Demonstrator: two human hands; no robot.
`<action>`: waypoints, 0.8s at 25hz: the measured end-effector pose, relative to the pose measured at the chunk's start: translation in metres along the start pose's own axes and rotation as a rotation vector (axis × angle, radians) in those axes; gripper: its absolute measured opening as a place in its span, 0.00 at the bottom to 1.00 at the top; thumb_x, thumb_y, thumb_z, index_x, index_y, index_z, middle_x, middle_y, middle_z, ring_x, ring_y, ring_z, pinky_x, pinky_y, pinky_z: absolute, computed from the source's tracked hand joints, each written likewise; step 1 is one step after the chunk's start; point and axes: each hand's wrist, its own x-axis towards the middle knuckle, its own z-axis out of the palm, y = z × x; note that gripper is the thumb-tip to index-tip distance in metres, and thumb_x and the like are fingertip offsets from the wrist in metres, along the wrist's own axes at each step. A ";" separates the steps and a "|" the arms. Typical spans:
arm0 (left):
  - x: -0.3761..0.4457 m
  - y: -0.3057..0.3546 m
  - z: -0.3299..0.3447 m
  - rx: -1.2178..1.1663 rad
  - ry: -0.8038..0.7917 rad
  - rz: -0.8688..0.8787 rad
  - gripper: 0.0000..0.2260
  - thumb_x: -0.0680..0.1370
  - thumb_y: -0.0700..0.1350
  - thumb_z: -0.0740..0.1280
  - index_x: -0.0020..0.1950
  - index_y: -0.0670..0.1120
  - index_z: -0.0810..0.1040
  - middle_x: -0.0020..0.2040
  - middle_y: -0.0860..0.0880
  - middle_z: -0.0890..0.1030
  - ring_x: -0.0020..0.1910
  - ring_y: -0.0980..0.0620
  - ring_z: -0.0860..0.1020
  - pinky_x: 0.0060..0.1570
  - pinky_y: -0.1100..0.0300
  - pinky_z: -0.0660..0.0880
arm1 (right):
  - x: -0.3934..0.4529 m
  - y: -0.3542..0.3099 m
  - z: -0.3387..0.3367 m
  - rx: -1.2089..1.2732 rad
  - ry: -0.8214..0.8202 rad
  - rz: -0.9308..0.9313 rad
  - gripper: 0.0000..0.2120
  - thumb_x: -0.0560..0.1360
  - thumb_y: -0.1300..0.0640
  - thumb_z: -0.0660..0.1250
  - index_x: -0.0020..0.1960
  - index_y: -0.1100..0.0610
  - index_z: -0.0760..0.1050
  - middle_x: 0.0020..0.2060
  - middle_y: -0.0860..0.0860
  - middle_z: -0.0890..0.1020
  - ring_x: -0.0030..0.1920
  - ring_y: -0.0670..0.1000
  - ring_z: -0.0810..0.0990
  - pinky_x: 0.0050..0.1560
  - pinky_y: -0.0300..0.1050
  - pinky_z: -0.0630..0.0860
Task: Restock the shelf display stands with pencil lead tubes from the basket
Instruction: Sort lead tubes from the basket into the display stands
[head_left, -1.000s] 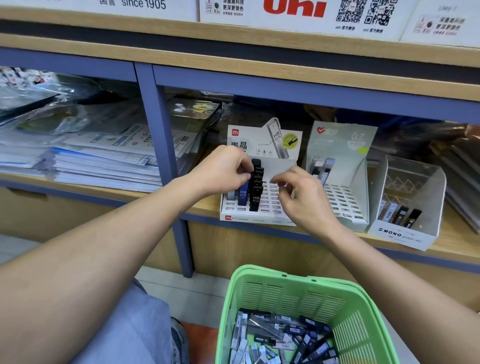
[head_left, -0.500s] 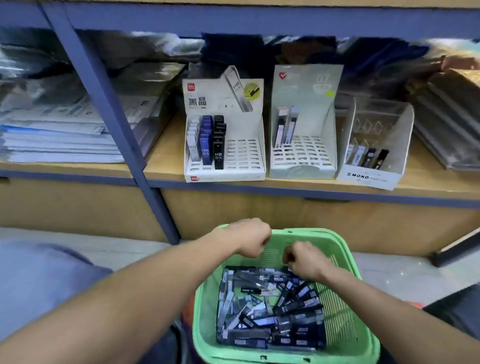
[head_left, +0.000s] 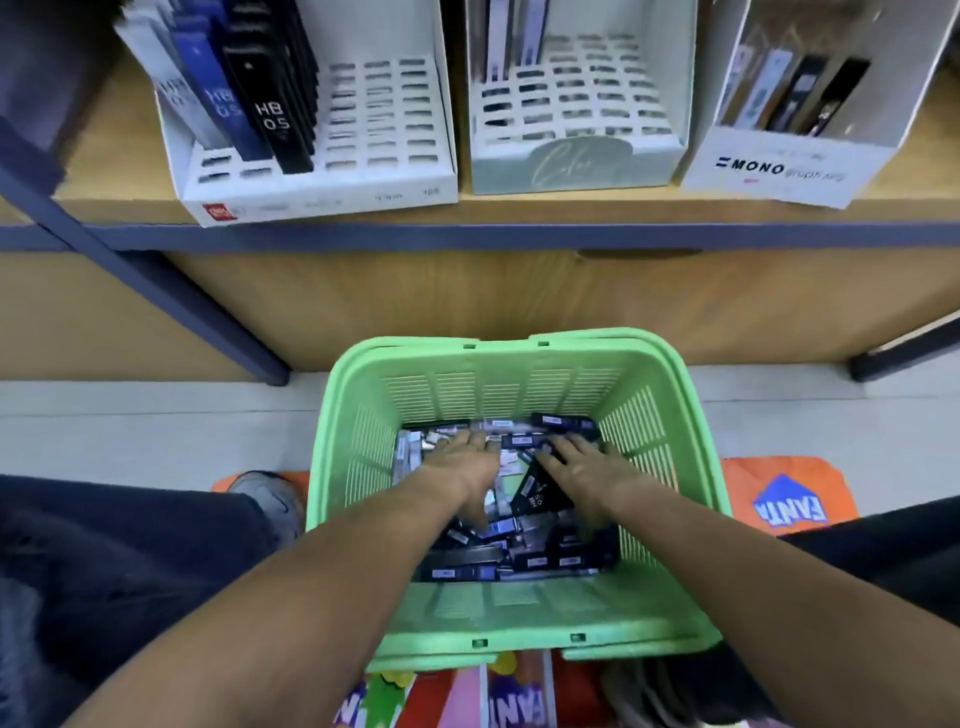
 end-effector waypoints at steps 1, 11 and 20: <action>0.005 0.001 0.007 0.034 -0.022 0.010 0.52 0.70 0.55 0.79 0.82 0.42 0.50 0.83 0.41 0.51 0.81 0.39 0.51 0.78 0.44 0.53 | 0.004 -0.001 0.007 -0.072 -0.019 -0.009 0.61 0.69 0.52 0.80 0.82 0.51 0.34 0.81 0.55 0.38 0.81 0.60 0.41 0.77 0.67 0.51; 0.013 0.032 0.053 -0.016 -0.008 -0.070 0.52 0.68 0.52 0.81 0.80 0.42 0.50 0.73 0.37 0.59 0.72 0.38 0.62 0.68 0.43 0.70 | 0.020 -0.018 0.049 -0.242 0.093 -0.027 0.56 0.74 0.51 0.75 0.81 0.50 0.33 0.81 0.58 0.41 0.78 0.67 0.49 0.72 0.71 0.61; 0.023 0.017 0.058 -0.473 0.214 -0.236 0.38 0.69 0.47 0.80 0.68 0.48 0.57 0.54 0.45 0.78 0.53 0.44 0.79 0.57 0.45 0.77 | 0.041 -0.030 0.031 0.136 0.109 0.105 0.46 0.71 0.41 0.76 0.77 0.52 0.52 0.74 0.59 0.57 0.72 0.64 0.60 0.59 0.59 0.78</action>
